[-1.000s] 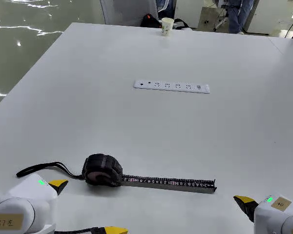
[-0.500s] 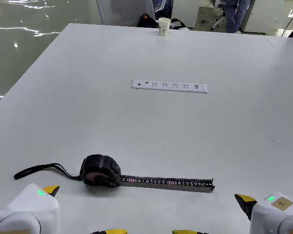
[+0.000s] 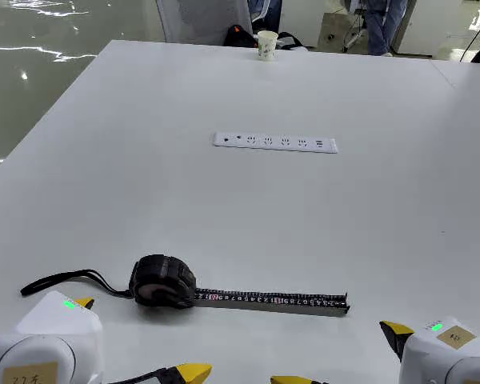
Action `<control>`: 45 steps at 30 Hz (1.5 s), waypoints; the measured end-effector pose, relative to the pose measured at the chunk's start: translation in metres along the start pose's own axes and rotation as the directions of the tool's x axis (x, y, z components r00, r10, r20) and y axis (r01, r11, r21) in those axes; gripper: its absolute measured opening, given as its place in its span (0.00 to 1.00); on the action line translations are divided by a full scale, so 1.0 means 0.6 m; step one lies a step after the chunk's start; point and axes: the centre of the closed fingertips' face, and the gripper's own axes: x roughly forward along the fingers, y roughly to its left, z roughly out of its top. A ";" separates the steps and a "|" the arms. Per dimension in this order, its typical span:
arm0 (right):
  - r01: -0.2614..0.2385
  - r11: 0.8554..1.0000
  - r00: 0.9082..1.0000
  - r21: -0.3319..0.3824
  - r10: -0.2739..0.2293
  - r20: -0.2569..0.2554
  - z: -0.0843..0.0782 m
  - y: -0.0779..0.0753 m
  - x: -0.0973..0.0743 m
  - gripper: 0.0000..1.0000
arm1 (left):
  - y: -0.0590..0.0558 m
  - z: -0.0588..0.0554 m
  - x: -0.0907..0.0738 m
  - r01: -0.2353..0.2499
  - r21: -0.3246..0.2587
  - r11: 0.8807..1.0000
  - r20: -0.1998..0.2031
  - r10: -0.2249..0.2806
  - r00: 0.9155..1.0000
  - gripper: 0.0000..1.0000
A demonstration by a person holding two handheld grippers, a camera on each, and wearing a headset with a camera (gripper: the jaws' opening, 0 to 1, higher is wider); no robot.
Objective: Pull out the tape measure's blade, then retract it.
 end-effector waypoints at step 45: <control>-0.104 0.992 0.993 -0.075 0.100 -0.058 -0.002 -0.022 0.024 0.95 | 0.024 0.012 0.058 -0.039 -0.080 0.996 -0.031 0.037 0.999 0.99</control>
